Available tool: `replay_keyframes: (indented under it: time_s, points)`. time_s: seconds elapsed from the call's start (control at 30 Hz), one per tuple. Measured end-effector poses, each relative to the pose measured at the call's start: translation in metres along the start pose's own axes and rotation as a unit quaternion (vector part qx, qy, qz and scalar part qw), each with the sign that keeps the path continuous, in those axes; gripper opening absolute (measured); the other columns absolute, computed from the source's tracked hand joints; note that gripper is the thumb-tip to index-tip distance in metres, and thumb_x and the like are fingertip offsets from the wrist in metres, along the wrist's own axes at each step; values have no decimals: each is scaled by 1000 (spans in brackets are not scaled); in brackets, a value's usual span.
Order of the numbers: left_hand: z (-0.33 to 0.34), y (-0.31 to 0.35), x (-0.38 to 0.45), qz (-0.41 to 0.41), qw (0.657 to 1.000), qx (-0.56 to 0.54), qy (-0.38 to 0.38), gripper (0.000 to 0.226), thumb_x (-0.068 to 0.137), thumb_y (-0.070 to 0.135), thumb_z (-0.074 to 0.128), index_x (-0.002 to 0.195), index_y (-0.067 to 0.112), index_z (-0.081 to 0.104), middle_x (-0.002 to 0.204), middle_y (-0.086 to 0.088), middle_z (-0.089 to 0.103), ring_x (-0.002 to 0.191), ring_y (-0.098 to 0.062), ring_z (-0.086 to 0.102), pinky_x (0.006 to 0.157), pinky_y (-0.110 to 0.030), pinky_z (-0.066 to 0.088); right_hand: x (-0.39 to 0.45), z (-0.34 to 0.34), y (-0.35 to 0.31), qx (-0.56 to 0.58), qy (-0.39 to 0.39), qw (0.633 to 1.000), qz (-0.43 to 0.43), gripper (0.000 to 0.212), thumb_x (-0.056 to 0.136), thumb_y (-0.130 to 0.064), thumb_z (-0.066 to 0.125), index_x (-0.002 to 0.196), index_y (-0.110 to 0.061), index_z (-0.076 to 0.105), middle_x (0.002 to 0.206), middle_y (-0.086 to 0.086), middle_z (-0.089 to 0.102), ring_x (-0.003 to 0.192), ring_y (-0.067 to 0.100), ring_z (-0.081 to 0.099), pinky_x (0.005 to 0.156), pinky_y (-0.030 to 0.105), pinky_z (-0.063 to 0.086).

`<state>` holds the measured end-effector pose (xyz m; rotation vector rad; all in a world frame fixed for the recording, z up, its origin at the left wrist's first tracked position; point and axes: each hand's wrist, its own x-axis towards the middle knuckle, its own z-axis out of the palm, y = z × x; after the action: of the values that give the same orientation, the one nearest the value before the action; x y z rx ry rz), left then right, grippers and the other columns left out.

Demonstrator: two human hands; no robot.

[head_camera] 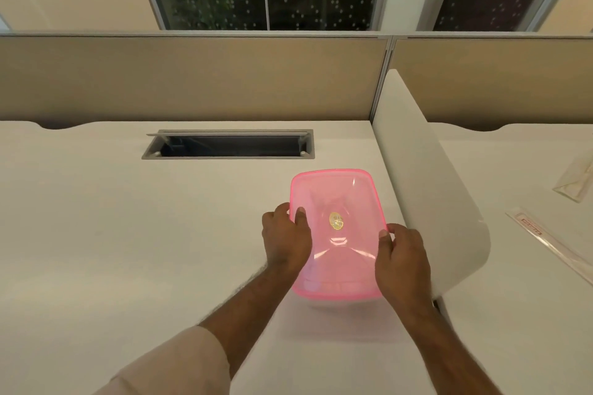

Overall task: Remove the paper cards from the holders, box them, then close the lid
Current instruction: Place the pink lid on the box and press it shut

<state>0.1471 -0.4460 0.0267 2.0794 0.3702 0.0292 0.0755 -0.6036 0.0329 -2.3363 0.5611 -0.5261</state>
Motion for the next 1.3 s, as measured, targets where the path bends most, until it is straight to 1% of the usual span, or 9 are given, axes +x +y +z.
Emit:
replay_keyframes:
  time_s: [0.17, 0.43, 0.6, 0.73, 0.9, 1.0, 1.07, 1.23, 1.3]
  points:
    - [2, 1, 0, -40, 999, -22, -24, 40, 101, 39, 39, 124, 17, 62, 118, -9, 63, 100, -29, 64, 91, -45, 55, 1, 1, 2, -33, -6, 999, 24, 23, 97, -17, 46, 114, -10, 60, 106, 11, 58, 91, 34, 60, 70, 30, 37]
    - [2, -2, -1, 1, 997, 39, -64, 43, 100, 45, 36, 128, 18, 53, 124, -12, 50, 103, -32, 61, 95, -46, 53, -1, -5, 5, -39, -26, 998, 30, 22, 99, -20, 43, 106, -8, 61, 91, 2, 51, 83, 29, 57, 69, 29, 38]
    - [2, -7, 2, 36, 996, 26, -74, 39, 101, 47, 35, 126, 26, 55, 119, -7, 58, 99, -26, 64, 92, -46, 56, 17, -9, 2, -58, -75, 995, 40, 17, 93, -17, 46, 90, -6, 59, 91, 9, 62, 79, 28, 59, 72, 38, 51]
    - [0, -8, 5, 33, 996, 1, -80, 38, 100, 47, 38, 127, 29, 56, 117, -6, 62, 99, -27, 66, 91, -49, 56, 55, 0, -10, -55, -126, 988, 63, 37, 90, -33, 53, 114, -7, 60, 111, 11, 64, 100, 32, 61, 78, 33, 44]
    - [3, -10, 0, 32, 997, -13, -74, 38, 100, 47, 39, 131, 29, 55, 118, -3, 63, 101, -25, 65, 91, -49, 57, 106, 29, -30, -37, -154, 983, 94, 51, 91, -58, 42, 81, -9, 51, 86, 13, 55, 78, 30, 54, 70, 33, 43]
    - [4, -13, 2, 35, 997, -19, -72, 38, 100, 47, 40, 132, 31, 54, 119, 1, 65, 103, -24, 65, 91, -46, 57, 124, 45, -36, -24, -145, 983, 111, 63, 91, -58, 44, 110, 0, 56, 109, 17, 63, 100, 36, 60, 80, 36, 46]
    - [5, -15, 3, 37, 996, -24, -75, 38, 100, 47, 41, 132, 31, 54, 119, 1, 65, 104, -23, 65, 91, -46, 57, 129, 50, -35, -15, -135, 984, 117, 62, 91, -56, 46, 116, 0, 53, 116, 15, 64, 105, 36, 60, 82, 37, 46]
    - [7, -14, 18, -7, 997, 6, -75, 62, 96, 46, 49, 151, 25, 31, 147, -5, 43, 121, -29, 57, 93, -43, 52, 137, 52, -28, -21, -135, 987, 89, 49, 95, -50, 45, 103, -2, 55, 102, 16, 65, 94, 36, 60, 77, 38, 46]
    - [6, -8, 29, -2, 997, 12, -71, 63, 95, 42, 51, 152, 25, 29, 149, -7, 38, 115, -26, 57, 88, -39, 53, 138, 52, -26, -31, -136, 987, 78, 42, 96, -47, 44, 93, -6, 52, 93, 12, 63, 84, 31, 56, 72, 35, 43]
